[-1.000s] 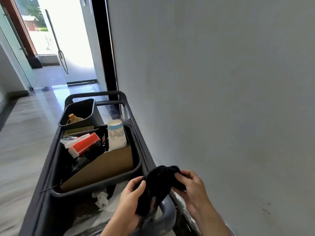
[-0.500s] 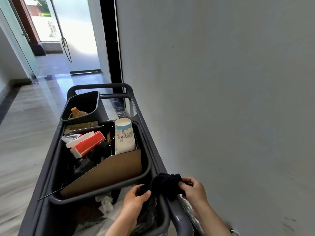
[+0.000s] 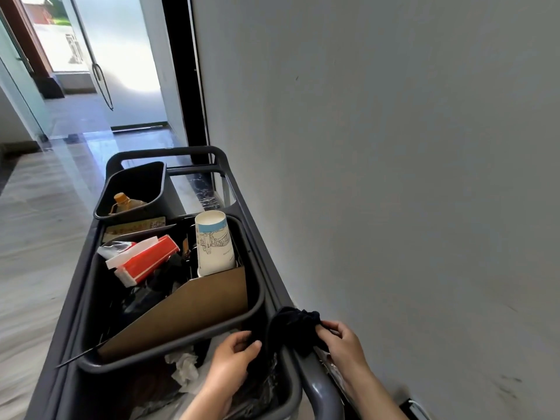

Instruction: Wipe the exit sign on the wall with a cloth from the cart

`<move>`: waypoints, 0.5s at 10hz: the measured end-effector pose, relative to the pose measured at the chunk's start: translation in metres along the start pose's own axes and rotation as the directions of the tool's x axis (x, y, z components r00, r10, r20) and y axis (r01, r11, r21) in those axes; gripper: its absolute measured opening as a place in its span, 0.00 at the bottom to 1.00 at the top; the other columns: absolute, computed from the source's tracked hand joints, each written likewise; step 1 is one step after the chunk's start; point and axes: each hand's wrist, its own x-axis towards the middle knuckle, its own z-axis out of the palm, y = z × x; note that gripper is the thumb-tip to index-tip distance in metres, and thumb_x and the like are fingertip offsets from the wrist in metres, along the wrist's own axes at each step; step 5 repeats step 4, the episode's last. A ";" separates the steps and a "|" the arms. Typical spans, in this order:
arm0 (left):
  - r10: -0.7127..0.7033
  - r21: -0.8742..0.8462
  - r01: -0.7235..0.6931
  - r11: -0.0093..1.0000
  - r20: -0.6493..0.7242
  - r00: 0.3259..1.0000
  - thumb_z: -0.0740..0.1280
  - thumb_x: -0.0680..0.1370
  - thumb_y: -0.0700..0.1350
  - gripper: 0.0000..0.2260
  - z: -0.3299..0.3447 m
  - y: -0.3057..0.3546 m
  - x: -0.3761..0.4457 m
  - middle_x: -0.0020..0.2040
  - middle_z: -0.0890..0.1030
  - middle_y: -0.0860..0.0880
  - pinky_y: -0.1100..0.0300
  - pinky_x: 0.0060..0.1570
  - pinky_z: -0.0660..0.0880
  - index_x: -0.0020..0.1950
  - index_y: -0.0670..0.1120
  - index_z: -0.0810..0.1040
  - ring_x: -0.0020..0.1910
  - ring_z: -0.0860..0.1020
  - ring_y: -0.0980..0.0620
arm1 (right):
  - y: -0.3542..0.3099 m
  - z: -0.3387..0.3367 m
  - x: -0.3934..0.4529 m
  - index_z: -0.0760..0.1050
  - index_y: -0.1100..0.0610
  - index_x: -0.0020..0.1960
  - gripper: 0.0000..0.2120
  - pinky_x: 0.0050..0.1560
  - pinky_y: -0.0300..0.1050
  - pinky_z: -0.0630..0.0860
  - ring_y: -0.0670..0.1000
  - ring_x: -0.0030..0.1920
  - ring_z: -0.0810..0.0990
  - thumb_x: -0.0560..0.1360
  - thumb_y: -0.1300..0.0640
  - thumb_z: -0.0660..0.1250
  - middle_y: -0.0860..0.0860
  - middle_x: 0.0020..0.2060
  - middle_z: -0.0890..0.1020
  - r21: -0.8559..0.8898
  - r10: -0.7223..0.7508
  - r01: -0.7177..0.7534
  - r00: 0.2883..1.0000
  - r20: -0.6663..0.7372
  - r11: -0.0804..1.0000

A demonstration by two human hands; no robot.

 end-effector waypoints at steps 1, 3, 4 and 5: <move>0.144 0.017 -0.143 0.990 -0.141 0.979 0.68 0.79 0.40 0.05 -0.008 0.014 -0.014 0.47 0.81 0.47 0.56 0.50 0.73 0.54 0.44 0.77 0.46 0.78 0.52 | -0.010 -0.006 -0.011 0.77 0.55 0.56 0.13 0.53 0.48 0.76 0.51 0.53 0.80 0.74 0.50 0.69 0.52 0.53 0.81 -0.059 -0.065 0.061 0.996 -0.067 0.996; 0.506 0.106 -0.496 0.862 -0.107 0.856 0.64 0.81 0.43 0.06 0.003 0.065 -0.048 0.48 0.81 0.57 0.61 0.49 0.72 0.54 0.52 0.78 0.50 0.77 0.61 | -0.035 -0.044 -0.050 0.72 0.48 0.63 0.18 0.56 0.44 0.69 0.46 0.59 0.73 0.76 0.42 0.64 0.47 0.63 0.75 -0.290 -0.276 0.229 0.952 -0.131 0.929; 0.621 0.150 -0.608 0.779 -0.059 0.781 0.64 0.81 0.43 0.06 0.019 0.087 -0.065 0.48 0.80 0.58 0.65 0.46 0.70 0.55 0.54 0.77 0.50 0.76 0.63 | -0.048 -0.064 -0.069 0.70 0.47 0.65 0.20 0.61 0.44 0.68 0.44 0.62 0.70 0.76 0.40 0.62 0.46 0.66 0.72 -0.378 -0.417 0.322 0.885 -0.205 0.868; 0.621 0.150 -0.608 0.779 -0.059 0.781 0.64 0.81 0.43 0.06 0.019 0.087 -0.065 0.48 0.80 0.58 0.65 0.46 0.70 0.55 0.54 0.77 0.50 0.76 0.63 | -0.048 -0.064 -0.069 0.70 0.47 0.65 0.20 0.61 0.44 0.68 0.44 0.62 0.70 0.76 0.40 0.62 0.46 0.66 0.72 -0.378 -0.417 0.322 0.885 -0.205 0.868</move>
